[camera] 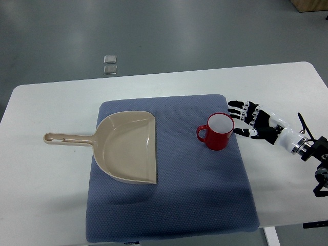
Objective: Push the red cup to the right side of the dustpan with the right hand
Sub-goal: 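Move the right hand toward the red mug, fingers reaching its far side, then wrap the right hand fingers around the red mug's body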
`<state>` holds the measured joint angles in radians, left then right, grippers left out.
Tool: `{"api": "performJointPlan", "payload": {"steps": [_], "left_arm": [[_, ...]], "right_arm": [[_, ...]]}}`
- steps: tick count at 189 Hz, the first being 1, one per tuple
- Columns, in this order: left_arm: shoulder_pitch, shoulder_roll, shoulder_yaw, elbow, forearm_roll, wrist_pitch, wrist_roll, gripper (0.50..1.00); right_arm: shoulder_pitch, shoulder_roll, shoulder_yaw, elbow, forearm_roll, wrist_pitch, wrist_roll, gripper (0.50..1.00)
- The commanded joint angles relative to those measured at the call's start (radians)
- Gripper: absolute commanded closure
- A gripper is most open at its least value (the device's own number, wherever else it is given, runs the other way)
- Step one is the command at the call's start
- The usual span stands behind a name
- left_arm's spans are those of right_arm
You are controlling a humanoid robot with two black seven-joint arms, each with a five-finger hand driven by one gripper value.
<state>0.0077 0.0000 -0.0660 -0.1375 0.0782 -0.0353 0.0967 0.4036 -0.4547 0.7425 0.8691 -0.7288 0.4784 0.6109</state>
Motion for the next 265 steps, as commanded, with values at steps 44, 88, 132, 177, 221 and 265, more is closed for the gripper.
{"api": "performJointPlan", "payload": {"steps": [44, 88, 132, 177, 221, 265], "left_arm": [[0.000, 0.000, 0.000, -0.001, 0.000, 0.000, 0.000, 0.500], [0.000, 0.000, 0.000, -0.001, 0.000, 0.000, 0.000, 0.500], [0.000, 0.000, 0.000, -0.001, 0.000, 0.000, 0.000, 0.500], [0.000, 0.000, 0.000, -0.001, 0.000, 0.000, 0.000, 0.500], [0.000, 0.000, 0.000, 0.001, 0.000, 0.000, 0.000, 0.500], [0.000, 0.000, 0.000, -0.001, 0.000, 0.000, 0.000, 0.500]], "right_arm": [[0.003, 0.039, -0.002, 0.002, -0.032, -0.046, 0.000, 0.587], [0.011, 0.039, -0.003, 0.002, -0.032, -0.044, 0.000, 0.587], [0.011, 0.047, -0.002, 0.001, -0.083, -0.044, 0.000, 0.587], [0.014, 0.054, -0.002, -0.002, -0.093, -0.046, 0.000, 0.589], [0.014, 0.060, -0.002, -0.002, -0.093, -0.047, 0.000, 0.589], [0.014, 0.083, -0.002, -0.005, -0.121, -0.073, 0.000, 0.589]]}}
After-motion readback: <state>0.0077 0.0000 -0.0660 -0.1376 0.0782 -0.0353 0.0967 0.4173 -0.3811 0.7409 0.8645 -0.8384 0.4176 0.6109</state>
